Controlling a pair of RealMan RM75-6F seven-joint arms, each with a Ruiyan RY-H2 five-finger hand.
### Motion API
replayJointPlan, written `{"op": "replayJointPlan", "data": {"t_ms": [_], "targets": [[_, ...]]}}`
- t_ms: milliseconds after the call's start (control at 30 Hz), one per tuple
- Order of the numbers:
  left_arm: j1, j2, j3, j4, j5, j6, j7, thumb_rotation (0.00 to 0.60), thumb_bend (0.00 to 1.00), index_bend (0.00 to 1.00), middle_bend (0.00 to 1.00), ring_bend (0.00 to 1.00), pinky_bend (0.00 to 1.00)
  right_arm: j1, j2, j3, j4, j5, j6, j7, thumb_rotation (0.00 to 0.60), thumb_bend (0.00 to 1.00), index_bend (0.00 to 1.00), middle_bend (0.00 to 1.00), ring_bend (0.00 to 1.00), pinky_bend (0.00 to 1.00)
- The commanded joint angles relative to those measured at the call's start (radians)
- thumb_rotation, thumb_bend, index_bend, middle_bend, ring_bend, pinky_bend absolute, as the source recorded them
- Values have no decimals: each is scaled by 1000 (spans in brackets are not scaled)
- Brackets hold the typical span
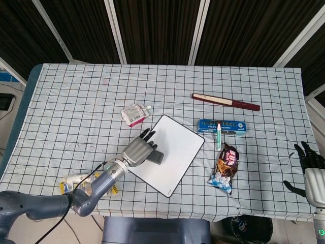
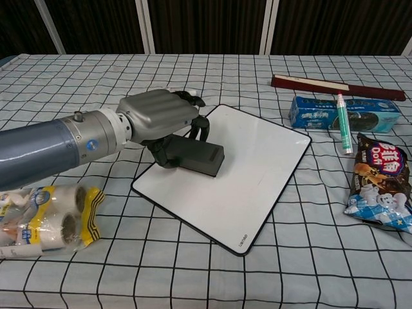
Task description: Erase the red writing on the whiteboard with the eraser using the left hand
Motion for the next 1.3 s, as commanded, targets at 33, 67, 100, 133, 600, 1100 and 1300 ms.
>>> {"op": "replayJointPlan", "data": {"t_ms": [33,67,100,133,600,1100,1300], "targets": [[-16,-30,-27,62,-10,-13,-24,600,392,377,424,0,48,0,0,0,0,1,0,0,600,72,4,15,135,187],[-19,-37,-32,79,-8,-17,-37,600,392,377,424,0,48,0,0,0,0,1,0,0,600,71,4,15,135,187],[-22,-45,-37,98,-8,-23,-51,600,392,377,424,0,48,-1,0,0,-1,1,1,1,600,71,4,15,135,187],[-26,-53,-41,118,-8,-30,-64,600,392,376,424,0,48,-1,1,1,-1,2,0,2,600,71,4,16,135,187],[-78,-140,-92,326,32,-59,-202,600,392,374,422,0,49,-2,4,4,-1,9,-1,13,600,71,4,15,135,187],[-38,1,-123,185,101,68,-244,600,388,361,410,0,48,-3,3,2,-2,4,0,10,600,74,4,15,135,187],[51,208,-107,-71,37,141,-39,600,386,359,405,0,48,-3,5,2,-4,5,0,10,600,74,4,16,135,187]]}}
